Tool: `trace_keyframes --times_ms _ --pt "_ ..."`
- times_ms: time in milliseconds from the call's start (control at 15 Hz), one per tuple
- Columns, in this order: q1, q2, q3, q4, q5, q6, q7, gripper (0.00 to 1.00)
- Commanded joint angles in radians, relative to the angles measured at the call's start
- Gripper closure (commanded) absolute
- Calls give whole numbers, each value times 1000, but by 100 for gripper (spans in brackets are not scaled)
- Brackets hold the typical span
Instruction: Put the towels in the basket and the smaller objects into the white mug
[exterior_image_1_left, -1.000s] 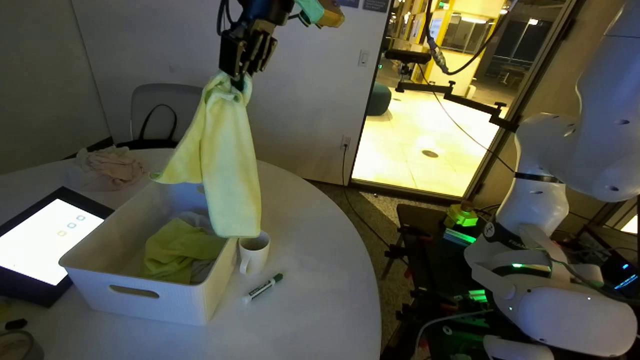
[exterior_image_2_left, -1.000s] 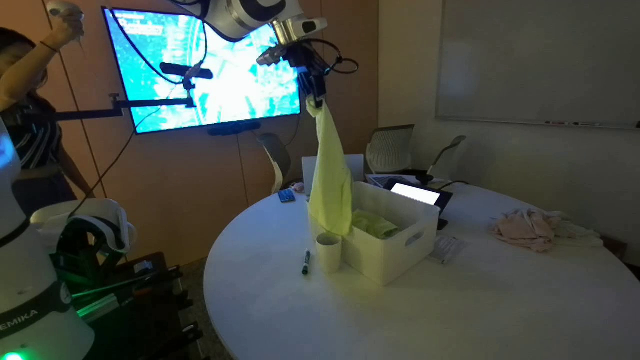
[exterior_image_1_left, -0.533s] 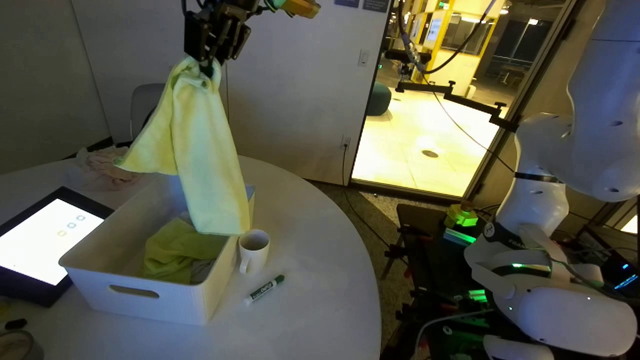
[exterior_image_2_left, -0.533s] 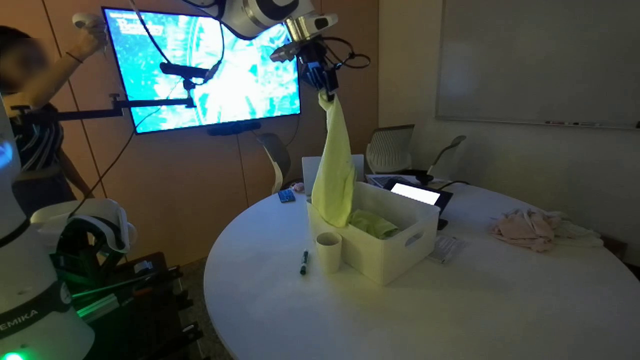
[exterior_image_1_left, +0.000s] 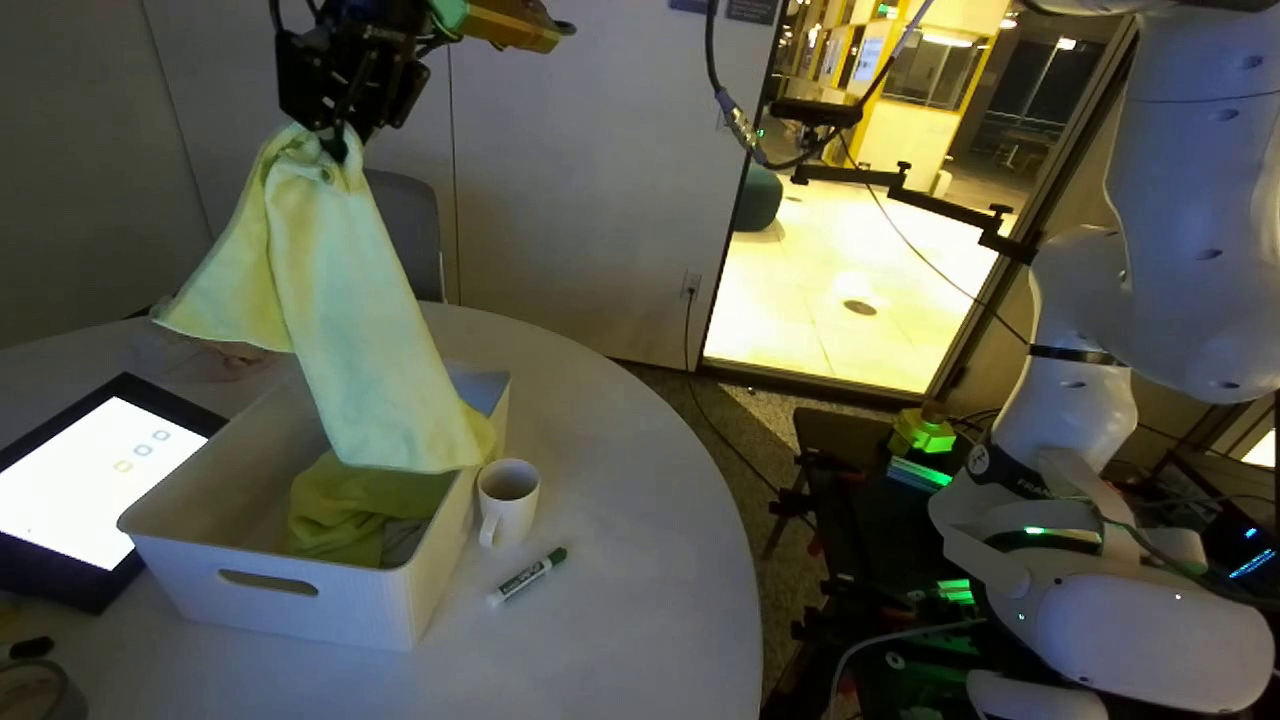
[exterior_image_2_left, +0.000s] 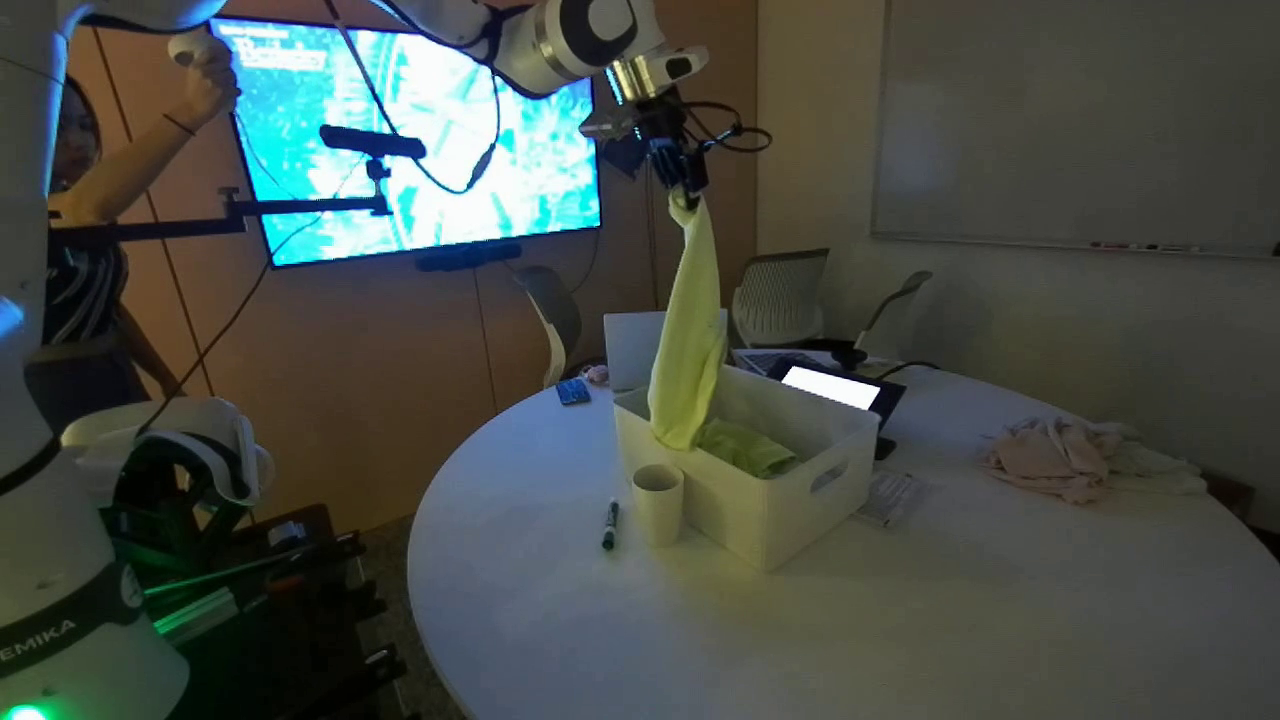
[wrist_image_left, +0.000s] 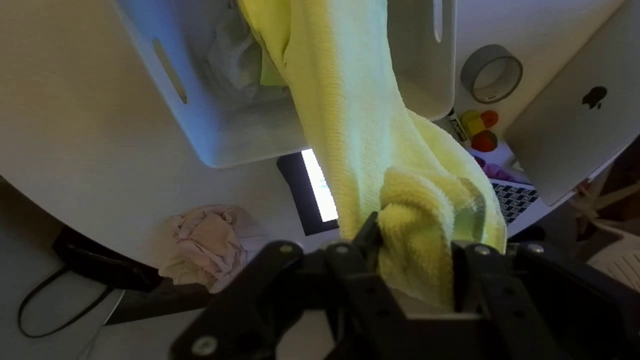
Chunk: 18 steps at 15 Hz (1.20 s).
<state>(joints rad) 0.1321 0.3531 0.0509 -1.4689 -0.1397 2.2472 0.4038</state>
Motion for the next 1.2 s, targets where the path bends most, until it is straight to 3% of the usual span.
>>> trace_keyframes --times_ms 0,333,800,867,1000,1133 --pt "19 87 -15 142 25 4 14 97" --pt "23 149 -22 236 47 -11 22 97" --pt "34 278 -94 362 21 -113 102 94" --pt "34 294 -103 375 22 -123 113 63" --pt "24 313 -109 392 36 -153 109 55" --pt "16 311 -113 392 42 -178 102 40"
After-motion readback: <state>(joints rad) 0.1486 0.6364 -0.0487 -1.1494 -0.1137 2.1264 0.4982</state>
